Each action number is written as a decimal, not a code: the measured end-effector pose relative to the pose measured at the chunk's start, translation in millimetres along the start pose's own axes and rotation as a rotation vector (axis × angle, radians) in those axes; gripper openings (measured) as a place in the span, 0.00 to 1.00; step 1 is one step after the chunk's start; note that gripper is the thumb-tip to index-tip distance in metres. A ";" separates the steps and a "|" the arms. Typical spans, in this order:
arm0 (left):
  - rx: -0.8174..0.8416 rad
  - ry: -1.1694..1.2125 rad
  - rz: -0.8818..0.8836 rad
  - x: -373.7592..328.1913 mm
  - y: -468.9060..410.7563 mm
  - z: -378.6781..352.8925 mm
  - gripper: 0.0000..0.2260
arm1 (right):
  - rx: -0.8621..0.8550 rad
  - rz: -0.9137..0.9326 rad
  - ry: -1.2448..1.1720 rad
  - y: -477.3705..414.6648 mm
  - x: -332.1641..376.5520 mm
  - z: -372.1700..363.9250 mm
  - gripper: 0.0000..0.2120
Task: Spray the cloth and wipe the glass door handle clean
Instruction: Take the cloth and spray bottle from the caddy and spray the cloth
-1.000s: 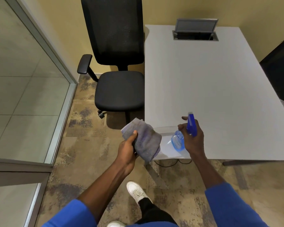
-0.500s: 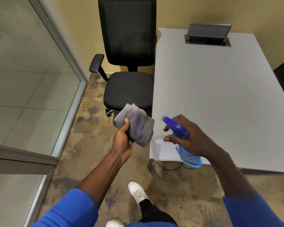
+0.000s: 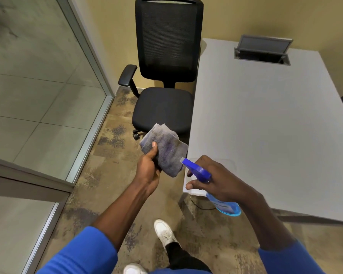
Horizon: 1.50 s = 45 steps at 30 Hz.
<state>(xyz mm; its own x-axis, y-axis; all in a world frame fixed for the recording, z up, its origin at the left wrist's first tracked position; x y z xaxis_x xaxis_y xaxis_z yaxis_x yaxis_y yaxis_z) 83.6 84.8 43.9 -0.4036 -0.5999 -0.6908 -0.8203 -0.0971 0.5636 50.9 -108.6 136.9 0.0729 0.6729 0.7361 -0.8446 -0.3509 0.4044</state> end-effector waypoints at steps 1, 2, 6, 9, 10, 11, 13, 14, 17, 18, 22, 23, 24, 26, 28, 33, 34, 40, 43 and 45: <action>-0.007 0.010 0.006 0.1 0.3 0.8 0.14 | 0.003 0.001 0.006 1.1 -0.9 -0.8 0.22; -0.012 0.017 0.010 0.0 0.7 1.3 0.14 | 0.000 -0.001 0.007 2.3 -1.9 -0.8 0.22; -0.013 0.028 0.016 0.5 3.3 0.1 0.13 | -0.022 -0.001 -0.002 6.9 -6.8 1.4 0.21; -0.010 0.033 0.023 3.0 5.0 -3.1 0.14 | -0.025 0.000 0.008 9.5 -10.1 2.5 0.22; -0.007 0.034 0.029 4.4 6.0 -4.5 0.14 | -0.026 0.001 0.005 10.3 -10.4 3.1 0.24; -0.003 0.039 0.037 5.9 6.7 -5.9 0.14 | -0.026 0.001 -0.001 11.2 -10.9 4.0 0.25; 0.002 0.047 0.050 8.5 7.4 -7.5 0.14 | -0.048 0.006 -0.020 14.4 -12.3 9.2 0.23; 0.004 0.047 0.055 9.9 7.5 -7.8 0.13 | -0.076 0.017 -0.031 16.6 -12.9 14.2 0.21; 0.007 0.050 0.074 14.9 5.9 -7.7 0.13 | -0.195 0.069 -0.109 24.9 -17.7 37.0 0.19; 0.013 0.047 0.082 17.0 5.8 -7.2 0.13 | -0.239 0.082 -0.166 28.2 -21.1 45.9 0.18; 0.032 0.028 0.118 26.9 7.0 -3.9 0.14 | -0.462 0.139 -0.332 41.3 -45.0 81.1 0.13; 0.033 0.019 0.129 30.6 7.2 -3.2 0.15 | -0.519 0.149 -0.374 43.5 -53.7 86.7 0.12; 0.033 0.007 0.142 34.3 7.5 -3.1 0.15 | -0.569 0.153 -0.424 44.3 -62.5 90.2 0.12; 0.027 -0.022 0.162 40.9 9.2 -2.8 0.16 | -0.642 0.160 -0.483 42.8 -77.1 91.1 0.14; 0.028 -0.043 0.169 46.1 11.8 -2.7 0.17 | -0.724 0.174 -0.468 39.8 -88.1 89.0 0.14; 0.023 -0.072 0.200 55.0 20.6 1.4 0.15 | -0.900 0.115 -0.536 29.9 -125.2 77.1 0.12; 0.020 -0.082 0.209 56.8 21.9 3.0 0.15 | -0.926 0.095 -0.557 27.5 -133.6 74.3 0.12; 0.001 -0.133 0.225 64.7 25.0 15.2 0.16 | -0.973 -0.007 -0.548 11.4 -161.8 54.4 0.13; -0.016 -0.150 0.235 69.5 24.0 21.4 0.16 | -0.993 -0.011 -0.559 7.4 -166.1 52.1 0.14; -0.025 -0.138 0.243 72.0 24.1 24.9 0.15 | -1.009 0.002 -0.559 6.2 -166.8 54.2 0.15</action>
<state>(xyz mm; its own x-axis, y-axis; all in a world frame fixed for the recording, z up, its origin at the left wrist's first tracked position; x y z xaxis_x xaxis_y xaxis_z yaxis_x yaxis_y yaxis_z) 24.6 59.1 -3.6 -0.6403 -0.4942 -0.5880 -0.6830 0.0159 0.7303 62.3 -258.3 46.1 0.0826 0.2019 0.9759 -0.8663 0.4986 -0.0298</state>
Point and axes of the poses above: each hand's wrist, its own y-axis away from the middle knuckle, its own z-axis out of the back of the hand, x = y × z, the point moved 9 cm from there along -y, towards the middle knuckle, and after that the axes turned 1 degree about -y, right-handed, at the moved point
